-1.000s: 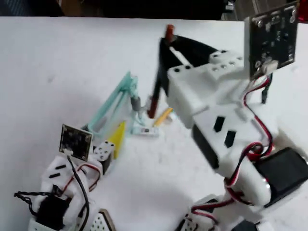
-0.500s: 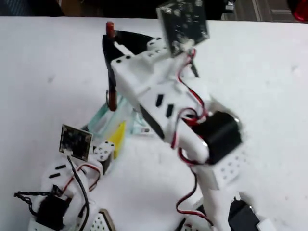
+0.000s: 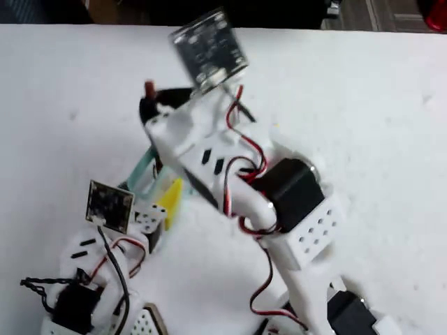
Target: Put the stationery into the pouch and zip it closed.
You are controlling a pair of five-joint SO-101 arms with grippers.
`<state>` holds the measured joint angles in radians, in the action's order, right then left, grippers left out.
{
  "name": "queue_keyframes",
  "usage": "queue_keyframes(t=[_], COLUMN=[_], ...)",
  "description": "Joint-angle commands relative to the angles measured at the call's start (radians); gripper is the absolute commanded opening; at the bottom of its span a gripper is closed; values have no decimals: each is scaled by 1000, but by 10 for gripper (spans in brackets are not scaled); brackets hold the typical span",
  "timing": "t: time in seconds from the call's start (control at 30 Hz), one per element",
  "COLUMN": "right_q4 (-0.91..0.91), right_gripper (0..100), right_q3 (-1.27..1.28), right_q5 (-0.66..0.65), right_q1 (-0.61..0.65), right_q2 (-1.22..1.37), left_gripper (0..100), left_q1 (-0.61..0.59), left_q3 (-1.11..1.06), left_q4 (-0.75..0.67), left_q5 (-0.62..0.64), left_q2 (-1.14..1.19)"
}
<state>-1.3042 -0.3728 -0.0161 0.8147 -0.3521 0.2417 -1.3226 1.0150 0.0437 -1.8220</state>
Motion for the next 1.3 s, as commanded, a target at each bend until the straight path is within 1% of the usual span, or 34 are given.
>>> queue_keyframes(t=[0.0, 0.1, 0.17, 0.43, 0.57, 0.6, 0.67, 0.83, 0.93, 1.0, 1.07, 1.27], right_q4=[-36, -47, -47, -44, -35, -24, -13, -4, -5, -1, 22, 246], right_gripper=[111, 232, 279, 283, 283, 283, 283, 283, 283, 283, 283, 283], right_q3=[-5, -5, -3, 2, 2, 3, 3, 3, 3, 2, -5, -6], right_q5=[-114, -117, -117, -117, -115, -112, -52, 190, 302, 344, 356, 359], right_q1=[48, 44, 42, 36, -58, -107, -223, -527, -636, -667, -677, -677], right_q2=[-24, -24, -38, -145, -153, -145, -113, 65, 236, 355, 478, 757], left_gripper=[193, 193, 193, 193, 189, 188, 188, 188, 188, 188, 188, 188], left_q1=[13, 13, 13, 13, 13, 12, 12, 12, 12, 12, 12, 12], left_q3=[12, 12, 12, 11, 12, 17, 18, 15, 14, 12, 12, -9], left_q4=[-14, -12, -12, -12, -9, -9, -9, -11, -14, -14, -15, -29], left_q5=[12, 12, 12, 12, 11, 9, 8, 9, 9, 9, 9, 6], left_q2=[-7, -7, -7, -7, -7, -7, -7, -7, -7, -7, -7, -7])
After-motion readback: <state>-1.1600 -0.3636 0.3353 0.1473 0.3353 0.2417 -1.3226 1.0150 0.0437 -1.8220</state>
